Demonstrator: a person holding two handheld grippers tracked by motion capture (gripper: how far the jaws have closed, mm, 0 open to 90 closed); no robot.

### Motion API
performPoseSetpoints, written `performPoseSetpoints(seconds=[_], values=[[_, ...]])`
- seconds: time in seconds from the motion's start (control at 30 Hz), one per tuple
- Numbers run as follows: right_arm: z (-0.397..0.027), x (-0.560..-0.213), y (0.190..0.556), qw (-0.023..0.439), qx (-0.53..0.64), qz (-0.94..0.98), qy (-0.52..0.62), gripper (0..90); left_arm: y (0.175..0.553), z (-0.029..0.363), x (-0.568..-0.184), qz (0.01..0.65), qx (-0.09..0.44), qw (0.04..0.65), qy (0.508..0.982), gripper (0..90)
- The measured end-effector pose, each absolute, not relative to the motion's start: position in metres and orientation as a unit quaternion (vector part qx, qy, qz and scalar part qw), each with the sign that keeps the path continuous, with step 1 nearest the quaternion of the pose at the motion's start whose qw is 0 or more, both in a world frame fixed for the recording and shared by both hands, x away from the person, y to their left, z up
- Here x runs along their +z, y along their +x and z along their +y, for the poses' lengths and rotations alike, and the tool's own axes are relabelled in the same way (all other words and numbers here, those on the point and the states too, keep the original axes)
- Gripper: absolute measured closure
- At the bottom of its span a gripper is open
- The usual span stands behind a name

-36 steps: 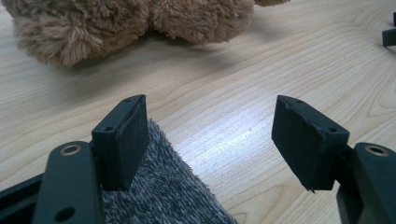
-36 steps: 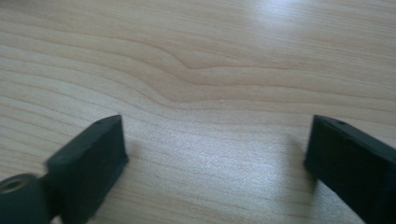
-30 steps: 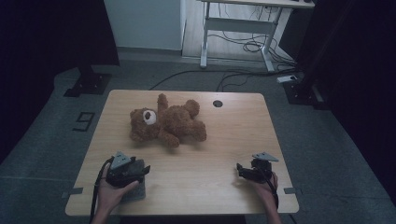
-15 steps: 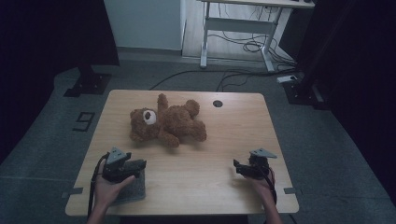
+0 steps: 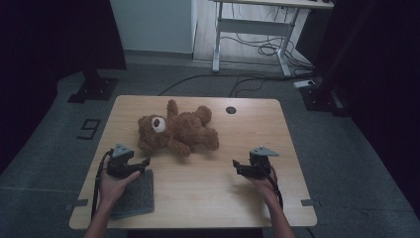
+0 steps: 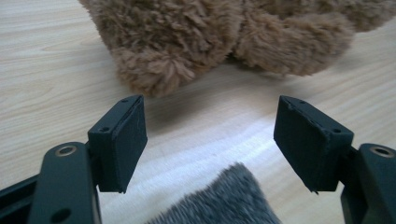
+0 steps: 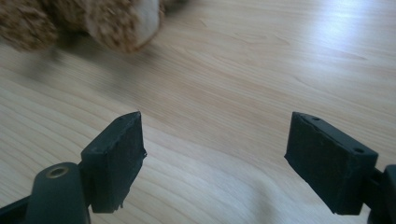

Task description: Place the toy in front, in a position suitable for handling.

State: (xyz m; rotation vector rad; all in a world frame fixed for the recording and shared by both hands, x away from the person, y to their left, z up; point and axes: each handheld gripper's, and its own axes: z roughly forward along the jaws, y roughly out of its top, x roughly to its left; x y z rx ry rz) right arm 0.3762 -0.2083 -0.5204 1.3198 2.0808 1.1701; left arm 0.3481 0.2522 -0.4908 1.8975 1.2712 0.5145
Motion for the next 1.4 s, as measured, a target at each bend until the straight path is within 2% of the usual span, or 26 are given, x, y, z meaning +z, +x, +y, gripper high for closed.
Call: performPoseSetpoints(seconds=[0.3, 0.67, 0.8, 0.97, 1.2, 1.4], values=[[-0.193, -0.517, 0.39, 0.185, 0.43, 0.753, 0.463, 20.5, 0.378, 0.253, -0.496, 0.499, 0.202, 0.387, 0.749, 25.8], [-0.154, -0.503, 0.42, 0.175, 0.446, 0.769, 0.424, 19.6, 0.419, 0.254, -0.504, 0.501, 0.189, 0.392, 0.748, 28.4], [-0.136, -0.507, 0.437, 0.155, 0.449, 0.772, 0.422, 19.5, 0.425, 0.251, -0.506, 0.502, 0.194, 0.391, 0.747, 35.2], [-0.122, -0.512, 0.448, 0.148, 0.443, 0.779, 0.419, 20.4, 0.429, 0.252, -0.506, 0.505, 0.19, 0.39, 0.746, 36.4], [-0.11, -0.516, 0.459, 0.14, 0.442, 0.781, 0.418, 24.6, 0.429, 0.254, -0.504, 0.503, 0.182, 0.392, 0.749, 29.7], [-0.108, -0.517, 0.459, 0.14, 0.445, 0.779, 0.419, 24.8, 0.428, 0.252, -0.506, 0.497, 0.182, 0.381, 0.758, 26.3]])
